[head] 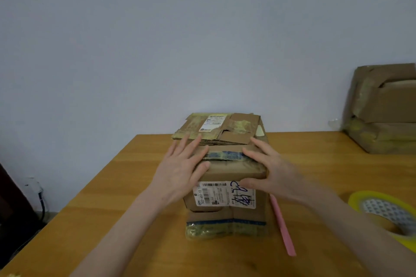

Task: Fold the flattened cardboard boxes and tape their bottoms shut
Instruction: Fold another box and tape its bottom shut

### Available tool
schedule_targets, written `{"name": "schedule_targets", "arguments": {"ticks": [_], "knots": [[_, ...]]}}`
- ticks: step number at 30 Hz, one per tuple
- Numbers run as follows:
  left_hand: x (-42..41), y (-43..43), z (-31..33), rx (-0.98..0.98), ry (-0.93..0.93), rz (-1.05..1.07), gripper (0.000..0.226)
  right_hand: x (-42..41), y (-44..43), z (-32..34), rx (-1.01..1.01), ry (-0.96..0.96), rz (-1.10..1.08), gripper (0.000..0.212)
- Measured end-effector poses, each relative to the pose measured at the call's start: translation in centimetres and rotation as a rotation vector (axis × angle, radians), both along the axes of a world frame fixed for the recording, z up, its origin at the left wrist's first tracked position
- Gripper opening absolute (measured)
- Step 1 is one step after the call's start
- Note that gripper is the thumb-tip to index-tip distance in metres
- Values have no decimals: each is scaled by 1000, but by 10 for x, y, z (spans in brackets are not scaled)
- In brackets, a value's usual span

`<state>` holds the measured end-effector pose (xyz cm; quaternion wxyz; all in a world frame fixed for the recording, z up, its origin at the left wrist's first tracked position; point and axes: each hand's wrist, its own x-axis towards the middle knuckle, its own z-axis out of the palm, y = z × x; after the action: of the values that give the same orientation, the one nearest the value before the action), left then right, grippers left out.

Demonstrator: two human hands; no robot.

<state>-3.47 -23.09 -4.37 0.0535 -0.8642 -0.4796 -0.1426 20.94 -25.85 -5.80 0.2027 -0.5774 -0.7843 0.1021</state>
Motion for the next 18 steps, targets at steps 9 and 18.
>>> {"name": "schedule_targets", "arguments": {"ticks": [9,18], "knots": [[25,-3,-18,-179,254,-70,69,-7,2,-24,-52,-144,-17,97],[38,16,-21,-40,274,-57,81,1,18,-31,-49,18,-20,72]]}}
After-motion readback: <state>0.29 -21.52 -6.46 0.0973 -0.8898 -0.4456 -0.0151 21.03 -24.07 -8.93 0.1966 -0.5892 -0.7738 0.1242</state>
